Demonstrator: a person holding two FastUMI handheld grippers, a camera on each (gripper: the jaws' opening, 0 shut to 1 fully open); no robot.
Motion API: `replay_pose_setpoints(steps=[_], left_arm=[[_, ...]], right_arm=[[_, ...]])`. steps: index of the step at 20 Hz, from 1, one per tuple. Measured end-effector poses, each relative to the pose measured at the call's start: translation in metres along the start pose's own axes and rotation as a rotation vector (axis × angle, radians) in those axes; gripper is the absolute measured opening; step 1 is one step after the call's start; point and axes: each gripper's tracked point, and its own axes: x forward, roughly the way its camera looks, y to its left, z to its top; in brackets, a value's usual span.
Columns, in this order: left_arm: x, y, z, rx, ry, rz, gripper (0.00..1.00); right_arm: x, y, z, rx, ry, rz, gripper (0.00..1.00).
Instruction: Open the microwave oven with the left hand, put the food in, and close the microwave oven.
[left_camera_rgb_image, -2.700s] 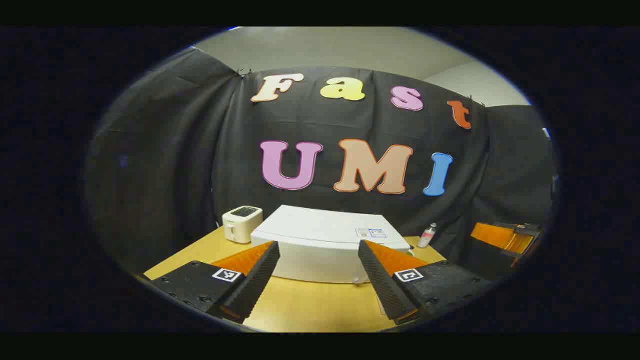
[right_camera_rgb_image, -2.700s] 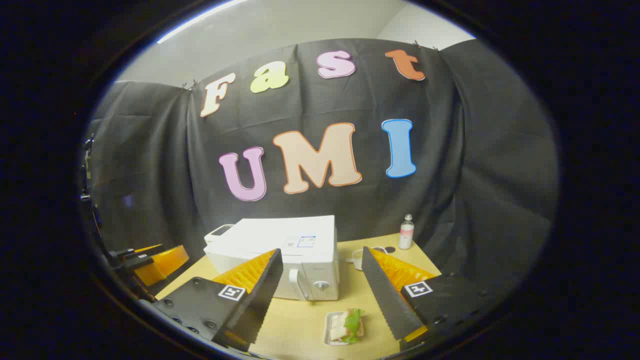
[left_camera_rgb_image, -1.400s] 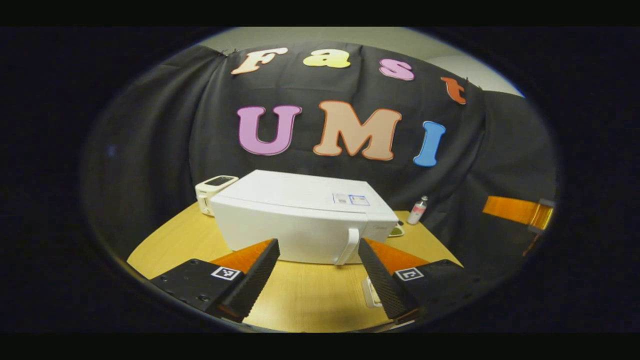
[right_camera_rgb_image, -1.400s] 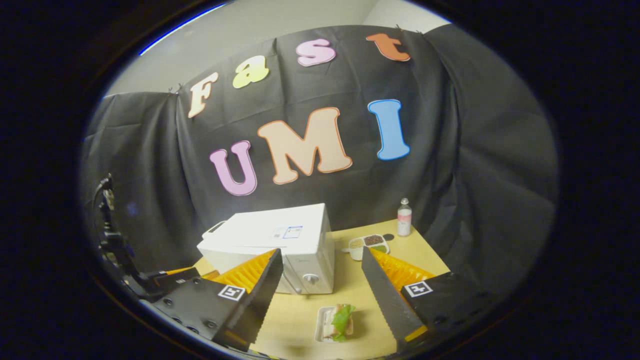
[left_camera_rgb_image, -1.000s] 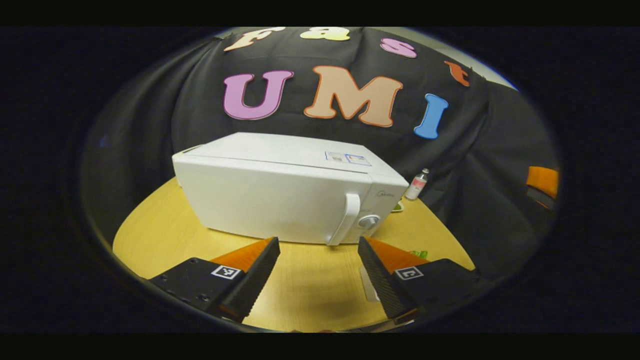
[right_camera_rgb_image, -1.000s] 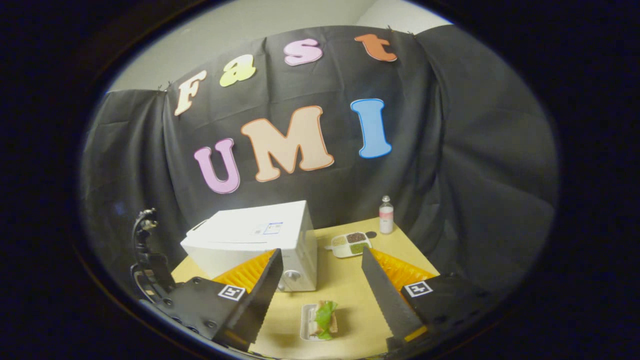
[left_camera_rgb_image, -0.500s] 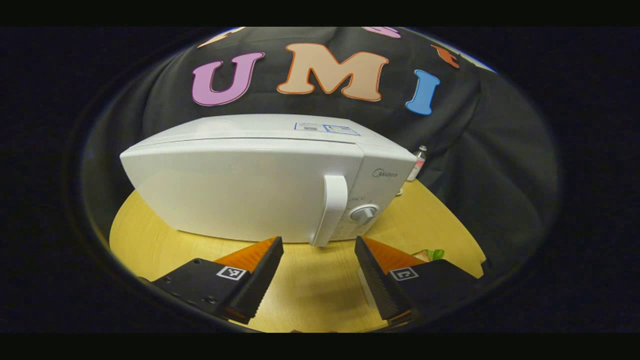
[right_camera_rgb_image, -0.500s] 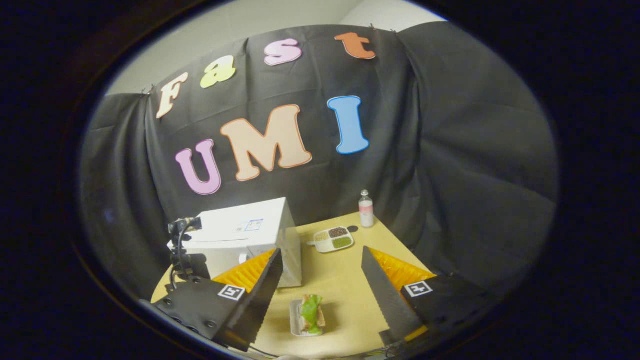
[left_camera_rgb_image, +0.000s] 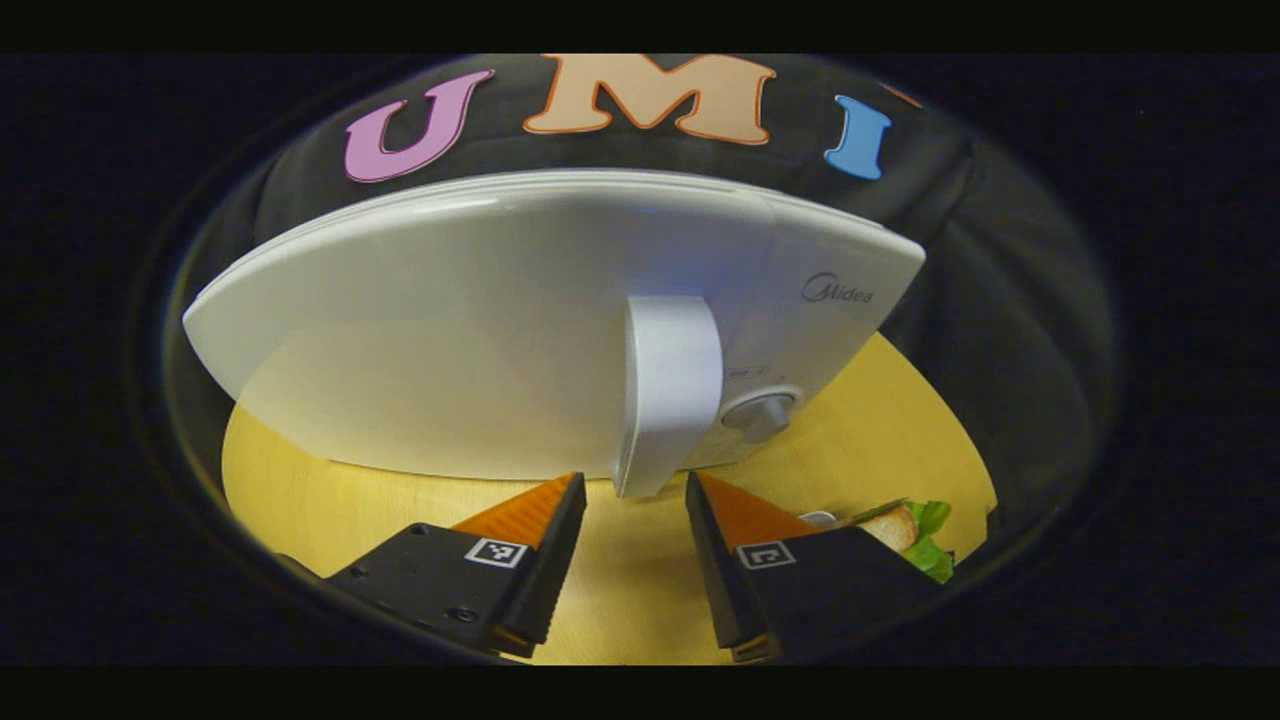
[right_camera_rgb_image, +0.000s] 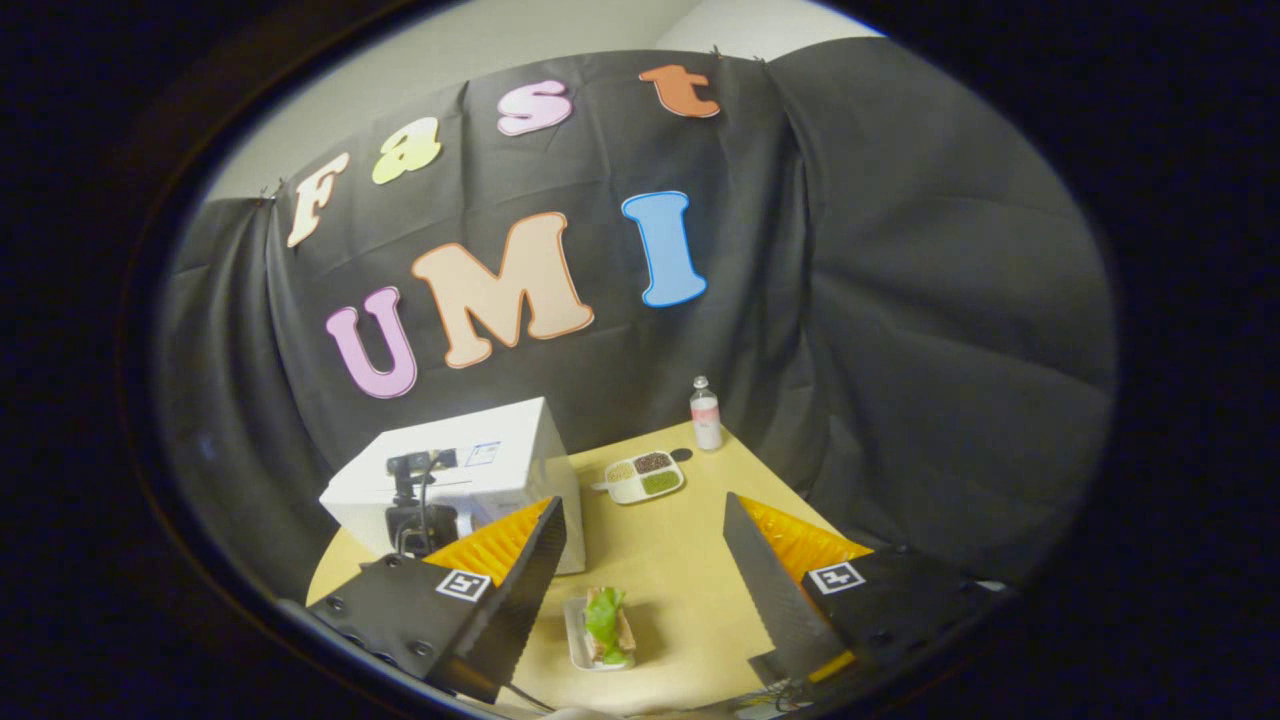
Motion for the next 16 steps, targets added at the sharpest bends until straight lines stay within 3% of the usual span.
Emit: replay_pose_setpoints(steps=[1,2,5,9,11,12,13,15,16], left_arm=[[0.003,-0.001,0.003,0.008,-0.007,0.0,0.59],[0.005,-0.002,0.005,0.02,-0.009,0.002,0.58],[0.013,-0.004,0.005,0.051,0.008,0.001,0.56],[0.019,-0.004,0.004,0.061,0.021,0.002,0.41],[0.022,0.001,0.002,0.043,0.029,0.017,0.38],[0.025,0.003,-0.002,0.028,0.041,0.021,0.44],[0.025,0.002,-0.001,0.03,0.041,0.018,0.28],[0.024,0.002,-0.001,0.037,0.044,0.016,0.27],[0.023,0.002,-0.001,0.028,0.037,0.017,0.24]], right_arm=[[0.001,0.002,-0.001,-0.001,0.004,0.005,0.99],[0.002,0.004,-0.003,-0.003,0.009,0.009,0.92],[0.003,0.008,-0.005,-0.007,0.018,0.015,0.92],[0.002,0.006,-0.007,-0.006,0.016,0.006,0.92],[0.003,0.003,-0.007,0.004,0.016,-0.003,0.92],[0.003,0.001,-0.008,0.01,0.018,-0.006,0.92],[0.003,0.001,-0.008,0.015,0.017,-0.008,0.92],[0.003,0.0,-0.009,0.017,0.018,-0.012,0.92],[0.001,-0.001,-0.01,0.017,0.018,-0.012,0.99]])
